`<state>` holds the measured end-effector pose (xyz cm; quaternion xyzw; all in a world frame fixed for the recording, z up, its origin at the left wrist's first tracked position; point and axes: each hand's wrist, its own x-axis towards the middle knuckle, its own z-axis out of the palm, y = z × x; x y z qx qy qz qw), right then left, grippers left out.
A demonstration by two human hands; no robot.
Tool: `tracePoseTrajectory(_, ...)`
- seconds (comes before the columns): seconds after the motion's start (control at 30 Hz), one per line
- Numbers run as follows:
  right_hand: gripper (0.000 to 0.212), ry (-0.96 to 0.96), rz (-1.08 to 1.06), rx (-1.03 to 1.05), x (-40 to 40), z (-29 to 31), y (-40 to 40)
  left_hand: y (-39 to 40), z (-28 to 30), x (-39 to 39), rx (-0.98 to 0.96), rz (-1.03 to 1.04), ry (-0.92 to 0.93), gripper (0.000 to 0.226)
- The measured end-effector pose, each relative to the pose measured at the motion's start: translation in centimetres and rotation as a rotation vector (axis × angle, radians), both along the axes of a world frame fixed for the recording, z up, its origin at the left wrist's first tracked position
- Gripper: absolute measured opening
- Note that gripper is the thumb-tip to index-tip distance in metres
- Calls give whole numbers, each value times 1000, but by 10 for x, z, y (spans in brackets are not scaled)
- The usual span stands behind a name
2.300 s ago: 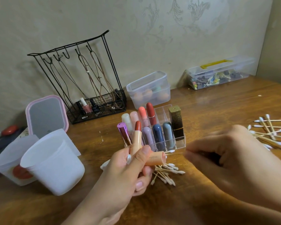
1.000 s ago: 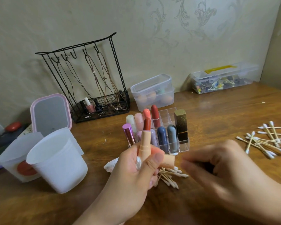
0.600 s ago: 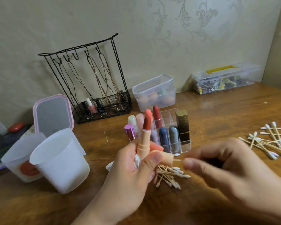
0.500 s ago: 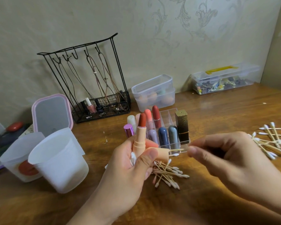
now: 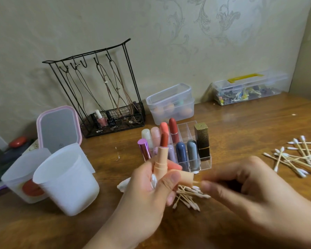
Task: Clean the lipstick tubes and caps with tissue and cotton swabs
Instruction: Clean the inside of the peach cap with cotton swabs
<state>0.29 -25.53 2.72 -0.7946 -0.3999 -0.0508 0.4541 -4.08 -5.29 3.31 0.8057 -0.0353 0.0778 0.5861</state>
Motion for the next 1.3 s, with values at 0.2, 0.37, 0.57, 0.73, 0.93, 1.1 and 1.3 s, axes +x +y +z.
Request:
tracePoseTrajectory(0.2,23,-111,-97,-42,-6,-5,7,-4,-1,0,10,27,-55,36)
tracePoseTrajectory(0.37,22,-78,-110,53,-4,-3,4,-5,-2,0,14,11,-66,32)
tracePoseTrajectory(0.57,22,-97,-119,70,-1,0,2,-5,4,-2,11,36,-111,22)
tracePoseTrajectory(0.73,25,-1,36,94,-3,6,1,-5,5,-2,6,21,-107,28)
tracePoseTrajectory(0.93,22,-69,13,0,0,4,0,-2,4,-4,19,-14,-120,18)
tracePoseTrajectory(1.1,30,28,-36,138,0,3,0,-3,2,-4,55,-10,-147,19)
tracePoseTrajectory(1.3,43,160,18,220,-1,3,3,-3,0,-4,88,-25,-154,18)
